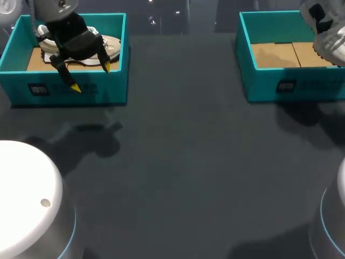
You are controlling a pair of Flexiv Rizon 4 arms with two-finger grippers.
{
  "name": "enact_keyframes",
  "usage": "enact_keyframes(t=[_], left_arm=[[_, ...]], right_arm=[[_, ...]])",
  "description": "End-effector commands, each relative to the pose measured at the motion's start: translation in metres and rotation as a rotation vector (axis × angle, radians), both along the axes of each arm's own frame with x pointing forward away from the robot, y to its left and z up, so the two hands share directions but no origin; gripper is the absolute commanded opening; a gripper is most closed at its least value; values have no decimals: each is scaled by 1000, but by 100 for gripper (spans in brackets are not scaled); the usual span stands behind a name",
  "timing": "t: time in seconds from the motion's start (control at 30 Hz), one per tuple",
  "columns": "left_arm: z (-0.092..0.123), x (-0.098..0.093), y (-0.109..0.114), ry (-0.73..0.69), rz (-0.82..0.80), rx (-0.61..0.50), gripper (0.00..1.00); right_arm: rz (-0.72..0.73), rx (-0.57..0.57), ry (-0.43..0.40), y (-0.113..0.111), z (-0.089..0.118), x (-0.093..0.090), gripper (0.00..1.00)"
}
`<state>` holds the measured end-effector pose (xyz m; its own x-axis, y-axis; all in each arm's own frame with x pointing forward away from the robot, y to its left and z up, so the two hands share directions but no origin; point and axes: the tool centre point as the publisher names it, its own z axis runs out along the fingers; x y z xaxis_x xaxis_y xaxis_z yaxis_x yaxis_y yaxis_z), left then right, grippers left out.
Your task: Take the shoe out of the shoebox, open the shoe tongue, remove and reinsert the insole, then place the shoe into the shoebox
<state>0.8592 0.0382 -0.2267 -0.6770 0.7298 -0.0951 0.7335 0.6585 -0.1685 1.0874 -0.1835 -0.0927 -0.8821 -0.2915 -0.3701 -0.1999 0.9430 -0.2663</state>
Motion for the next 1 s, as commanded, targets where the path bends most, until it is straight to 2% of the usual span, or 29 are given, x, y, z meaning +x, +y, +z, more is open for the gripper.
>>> enact_keyframes(t=[0.03, 0.17, 0.33, 0.43, 0.7, 0.77, 0.87, 0.93, 1.0], left_arm=[[0, 0, 0, -1, -1, 2, 100], [0, 0, 0, -1, -1, 2, 100], [0, 0, 0, -1, -1, 2, 100], [0, 0, 0, -1, -1, 2, 100], [0, 0, 0, -1, -1, 2, 100], [0, 0, 0, -1, -1, 2, 100], [0, 0, 0, -1, -1, 2, 100], [0, 0, 0, -1, -1, 2, 100], [0, 0, 0, -1, -1, 2, 100]], right_arm=[[-2, -3, 1, 1, 2, -1, 0], [-2, -3, 1, 1, 2, -1, 0], [-13, 8, 13, -39, -14, 35, 0], [-22, 4, 11, -55, -18, 47, 0], [-83, 29, 16, -82, -29, 52, 0], [-165, 18, 21, -91, -33, 49, 0], [-428, 38, -7, -114, -40, 40, 0], [-628, 91, -13, -134, -47, 28, 0], [-760, 150, -26, -149, -48, 18, 0]])
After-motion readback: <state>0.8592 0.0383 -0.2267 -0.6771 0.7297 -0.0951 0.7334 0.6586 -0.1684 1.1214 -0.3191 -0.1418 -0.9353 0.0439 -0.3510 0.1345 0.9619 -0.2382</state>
